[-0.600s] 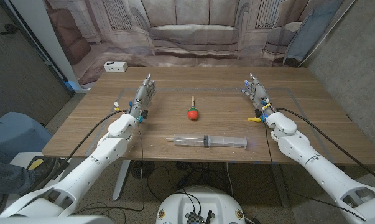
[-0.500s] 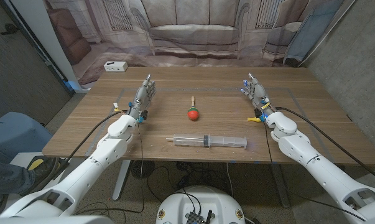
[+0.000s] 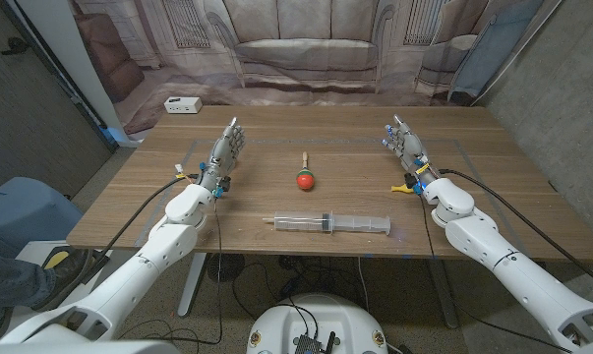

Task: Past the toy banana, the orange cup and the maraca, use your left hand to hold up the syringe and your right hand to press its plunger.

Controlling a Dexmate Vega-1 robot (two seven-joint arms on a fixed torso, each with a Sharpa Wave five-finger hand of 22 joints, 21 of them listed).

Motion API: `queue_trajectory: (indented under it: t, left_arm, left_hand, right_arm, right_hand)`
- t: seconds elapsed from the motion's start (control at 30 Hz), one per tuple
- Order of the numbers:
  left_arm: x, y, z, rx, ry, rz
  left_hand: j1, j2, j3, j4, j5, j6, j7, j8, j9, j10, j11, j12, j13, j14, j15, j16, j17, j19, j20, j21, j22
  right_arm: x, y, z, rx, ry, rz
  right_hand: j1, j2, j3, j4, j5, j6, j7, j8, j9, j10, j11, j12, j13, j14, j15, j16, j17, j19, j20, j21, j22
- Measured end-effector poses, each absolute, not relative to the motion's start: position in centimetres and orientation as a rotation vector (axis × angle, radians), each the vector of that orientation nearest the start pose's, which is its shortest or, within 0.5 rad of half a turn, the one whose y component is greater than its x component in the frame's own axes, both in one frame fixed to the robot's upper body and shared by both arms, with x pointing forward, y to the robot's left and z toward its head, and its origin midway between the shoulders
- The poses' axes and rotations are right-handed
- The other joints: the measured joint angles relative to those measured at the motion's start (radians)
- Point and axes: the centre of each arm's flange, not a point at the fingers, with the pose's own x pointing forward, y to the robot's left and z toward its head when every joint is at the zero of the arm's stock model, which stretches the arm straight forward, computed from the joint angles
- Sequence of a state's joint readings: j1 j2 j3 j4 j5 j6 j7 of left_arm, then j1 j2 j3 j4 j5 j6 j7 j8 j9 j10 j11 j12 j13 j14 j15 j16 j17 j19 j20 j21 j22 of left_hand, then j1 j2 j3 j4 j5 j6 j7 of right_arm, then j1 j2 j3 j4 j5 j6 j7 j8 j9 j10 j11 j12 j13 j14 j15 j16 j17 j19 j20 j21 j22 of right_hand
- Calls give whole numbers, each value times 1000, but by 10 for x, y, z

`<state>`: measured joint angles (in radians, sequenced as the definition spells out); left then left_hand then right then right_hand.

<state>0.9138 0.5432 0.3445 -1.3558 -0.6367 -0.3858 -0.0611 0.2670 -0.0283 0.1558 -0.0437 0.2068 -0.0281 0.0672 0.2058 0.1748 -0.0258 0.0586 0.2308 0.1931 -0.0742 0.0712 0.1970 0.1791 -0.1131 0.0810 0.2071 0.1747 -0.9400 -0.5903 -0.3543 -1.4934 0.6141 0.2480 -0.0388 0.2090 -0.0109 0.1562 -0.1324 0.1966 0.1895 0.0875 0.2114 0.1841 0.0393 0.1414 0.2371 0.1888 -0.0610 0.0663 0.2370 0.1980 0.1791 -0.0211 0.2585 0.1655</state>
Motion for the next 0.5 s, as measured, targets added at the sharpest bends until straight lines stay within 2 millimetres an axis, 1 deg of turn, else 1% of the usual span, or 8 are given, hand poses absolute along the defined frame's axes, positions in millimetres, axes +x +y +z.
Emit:
queue_trajectory:
  t: [0.07, 0.17, 0.23, 0.3, 0.33, 0.43, 0.47, 0.5]
  left_arm:
    - [625, 299, -34, -1, -681, -229]
    - [620, 301, -31, 20, -706, -222]
    - [617, 302, -31, 30, -715, -221]
    - [615, 303, -31, 39, -723, -221]
    - [613, 304, -31, 45, -729, -221]
    - [609, 305, -30, 56, -742, -222]
    - [607, 305, -30, 62, -748, -223]
    - [607, 305, -30, 64, -750, -223]
  left_hand:
    - [7, -6, 2, -4, 0, 26, 1, 3, 0, 25, -2, 5, 0, 21, 0, 3, -2, 21, -2, 6, 0]
    - [15, 2, 2, -12, -4, 47, 5, 3, 0, 50, -2, 11, 0, 32, -3, 3, -3, 37, -8, 8, 0]
    - [20, -3, 2, -12, -4, 57, 8, 7, 0, 62, -3, 17, 0, 39, -4, 3, -2, 49, -4, 8, 0]
    - [21, -3, 4, -14, -4, 66, 10, 11, 0, 66, 0, 17, 0, 44, -8, 3, -2, 52, -4, 14, 0]
    - [26, 2, 6, -16, -4, 69, 9, 11, 0, 71, -5, 17, 0, 50, -7, 3, -2, 57, -9, 15, 0]
    - [26, 2, 4, -17, -4, 79, 11, 11, 0, 76, 0, 17, 0, 55, -5, 3, -2, 63, -4, 16, 0]
    - [26, 2, 2, -19, -4, 80, 10, 11, 0, 76, 0, 17, 0, 62, -4, 3, -2, 64, -5, 16, 0]
    - [26, 2, 2, -20, -4, 81, 10, 11, 0, 76, 1, 20, 0, 65, -5, 3, -2, 70, -6, 16, 0]
  right_arm:
    - [618, -284, -25, -28, -617, 212]
    - [615, -283, -25, -33, -629, 215]
    - [614, -282, -24, -36, -637, 214]
    - [613, -281, -23, -38, -646, 212]
    - [612, -281, -23, -39, -652, 211]
    - [610, -279, -22, -40, -665, 213]
    - [609, -279, -21, -42, -671, 214]
    - [608, -278, -21, -44, -676, 216]
  right_hand:
    - [5, -5, 0, 0, 0, -1, 0, 0, 0, 0, 0, 0, 0, 9, 0, 0, 0, 8, -1, 0, 0]
    - [5, -5, 3, -3, 0, -22, 4, -8, 3, 8, -8, -3, 0, 18, -7, 0, 0, 29, -8, 0, 0]
    - [12, 2, 4, -4, 0, -22, 3, -8, 2, 11, -11, -5, 0, 25, -14, 0, 0, 39, -8, 0, 0]
    - [15, -2, 4, -4, 0, -22, 4, -8, 2, 11, -11, -5, 0, 34, -13, 0, 0, 52, -9, 0, 0]
    - [15, -2, 4, -4, 0, -22, 4, -11, 2, 11, -11, -5, 0, 34, -13, 0, 0, 52, -9, 0, 0]
    - [15, -2, 4, -4, 0, -39, -2, -16, 2, 10, -12, -15, -2, 34, -13, -2, 0, 55, -6, 0, 0]
    - [15, -2, 4, -4, 0, -44, -7, -17, 2, -2, -18, -22, -3, 29, -8, -9, 0, 53, -3, -9, 0]
    - [15, -2, 4, -4, 0, -48, -11, -19, 2, -15, -19, -28, -3, 13, -7, -17, 0, 36, 1, -21, 0]
